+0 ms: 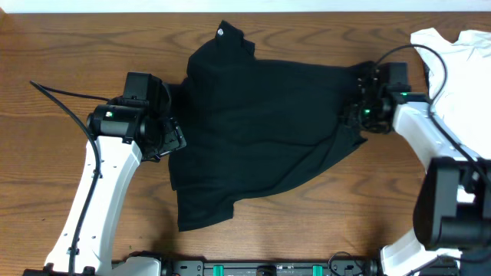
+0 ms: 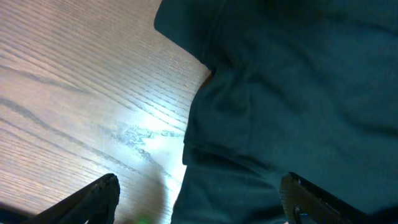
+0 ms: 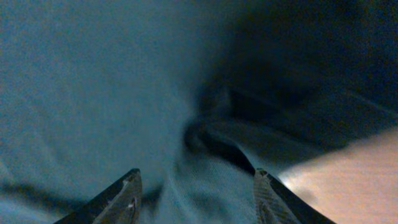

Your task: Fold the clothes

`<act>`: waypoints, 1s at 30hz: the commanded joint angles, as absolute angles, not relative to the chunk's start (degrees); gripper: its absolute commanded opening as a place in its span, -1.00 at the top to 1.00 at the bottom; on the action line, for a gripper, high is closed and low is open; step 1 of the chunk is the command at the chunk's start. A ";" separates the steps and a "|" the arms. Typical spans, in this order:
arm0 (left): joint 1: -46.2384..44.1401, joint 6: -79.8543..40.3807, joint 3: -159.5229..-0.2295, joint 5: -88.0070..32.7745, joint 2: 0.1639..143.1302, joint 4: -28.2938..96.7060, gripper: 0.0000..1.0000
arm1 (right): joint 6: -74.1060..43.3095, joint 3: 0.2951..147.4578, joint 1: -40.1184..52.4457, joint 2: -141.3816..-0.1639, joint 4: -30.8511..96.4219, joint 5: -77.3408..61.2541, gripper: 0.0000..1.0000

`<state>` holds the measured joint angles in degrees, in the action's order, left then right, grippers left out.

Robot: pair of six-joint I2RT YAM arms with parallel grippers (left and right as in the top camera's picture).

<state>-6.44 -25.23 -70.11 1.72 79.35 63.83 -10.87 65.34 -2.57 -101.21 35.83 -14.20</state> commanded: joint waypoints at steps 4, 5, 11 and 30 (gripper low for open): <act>-6.44 -25.23 -70.57 2.22 79.44 63.11 -0.71 | -1.56 66.85 -8.05 -95.11 44.73 -15.44 -0.14; -6.44 -25.76 -70.57 2.22 79.44 62.89 -0.81 | -0.54 66.85 -8.97 -95.09 46.06 -15.46 -0.14; -6.44 -26.72 -70.57 2.22 79.44 61.17 -0.87 | 1.32 65.12 -11.40 -95.44 48.60 -16.03 -0.05; -6.44 -26.63 -70.46 2.22 79.44 61.17 -0.93 | 12.51 52.53 -10.44 -95.61 29.26 -23.33 -0.15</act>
<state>-6.44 -25.93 -70.11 1.74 79.35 61.06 9.69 54.13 -10.90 -95.55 31.14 -20.95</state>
